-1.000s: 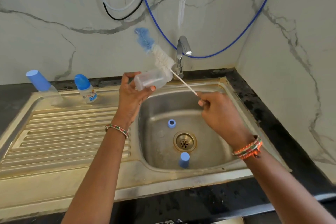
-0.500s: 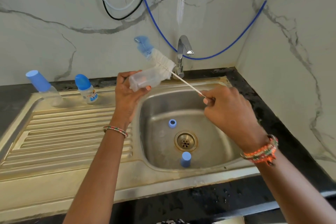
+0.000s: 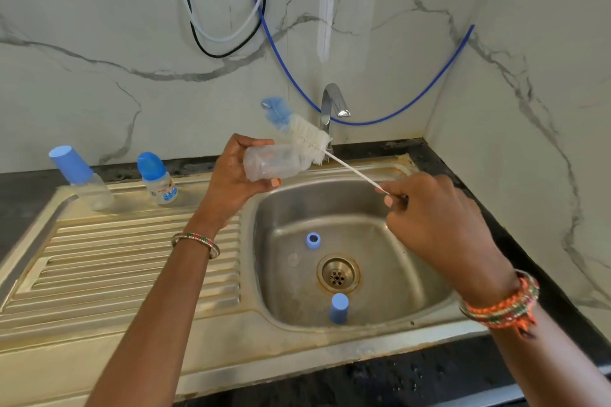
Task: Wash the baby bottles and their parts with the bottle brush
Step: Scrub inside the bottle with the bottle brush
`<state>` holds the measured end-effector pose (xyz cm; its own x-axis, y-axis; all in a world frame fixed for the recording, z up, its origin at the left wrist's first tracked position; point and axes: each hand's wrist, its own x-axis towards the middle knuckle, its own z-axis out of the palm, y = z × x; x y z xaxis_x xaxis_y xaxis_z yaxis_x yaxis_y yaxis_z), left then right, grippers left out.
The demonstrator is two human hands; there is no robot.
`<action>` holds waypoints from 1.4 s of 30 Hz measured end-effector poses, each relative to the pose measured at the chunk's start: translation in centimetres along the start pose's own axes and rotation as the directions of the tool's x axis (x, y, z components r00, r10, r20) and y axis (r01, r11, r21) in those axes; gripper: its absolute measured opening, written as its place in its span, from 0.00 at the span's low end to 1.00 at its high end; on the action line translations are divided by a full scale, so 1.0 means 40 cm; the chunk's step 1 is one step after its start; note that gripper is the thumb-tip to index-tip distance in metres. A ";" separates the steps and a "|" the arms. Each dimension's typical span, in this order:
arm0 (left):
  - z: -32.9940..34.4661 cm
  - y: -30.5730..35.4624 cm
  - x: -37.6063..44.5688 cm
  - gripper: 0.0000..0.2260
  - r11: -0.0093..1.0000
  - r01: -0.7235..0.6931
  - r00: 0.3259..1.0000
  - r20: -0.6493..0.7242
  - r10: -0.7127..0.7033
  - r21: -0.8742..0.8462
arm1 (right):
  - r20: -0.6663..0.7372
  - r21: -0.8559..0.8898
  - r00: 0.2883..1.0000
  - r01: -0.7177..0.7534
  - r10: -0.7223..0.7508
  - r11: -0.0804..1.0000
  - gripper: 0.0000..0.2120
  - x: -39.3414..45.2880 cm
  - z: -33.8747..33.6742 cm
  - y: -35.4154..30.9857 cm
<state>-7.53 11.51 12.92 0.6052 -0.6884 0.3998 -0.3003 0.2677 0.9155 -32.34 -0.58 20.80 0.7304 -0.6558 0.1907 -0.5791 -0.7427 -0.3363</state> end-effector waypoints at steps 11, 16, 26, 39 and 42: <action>0.022 -0.008 -0.007 0.26 0.999 -0.033 0.999 -0.039 0.034 0.008 | 0.058 0.028 0.998 0.016 -0.018 0.999 0.10 0.043 0.010 0.014; 0.022 0.015 -0.005 0.25 0.993 -0.054 0.998 0.031 0.051 0.109 | 0.040 0.020 0.997 0.062 -0.063 0.998 0.13 0.047 -0.006 0.024; 0.010 0.056 0.008 0.27 0.978 -0.080 0.992 0.110 0.059 0.192 | 0.052 0.066 0.994 0.096 -0.099 0.993 0.11 0.055 -0.012 0.043; 0.059 0.023 -0.007 0.20 0.953 0.197 0.926 -0.275 -0.258 -0.230 | -0.084 0.120 0.993 0.095 -0.085 0.988 0.07 0.020 0.067 0.011; 0.101 0.032 0.006 0.17 0.919 0.254 0.841 -0.402 -0.364 -0.301 | -0.122 0.097 0.982 0.157 -0.145 0.983 0.14 0.026 0.138 0.008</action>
<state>-10.72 8.96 14.01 0.9139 -0.4054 0.0211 0.0994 0.2739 0.9566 -29.78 -0.74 15.80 0.7568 -0.5531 0.3483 -0.4197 -0.8197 -0.3897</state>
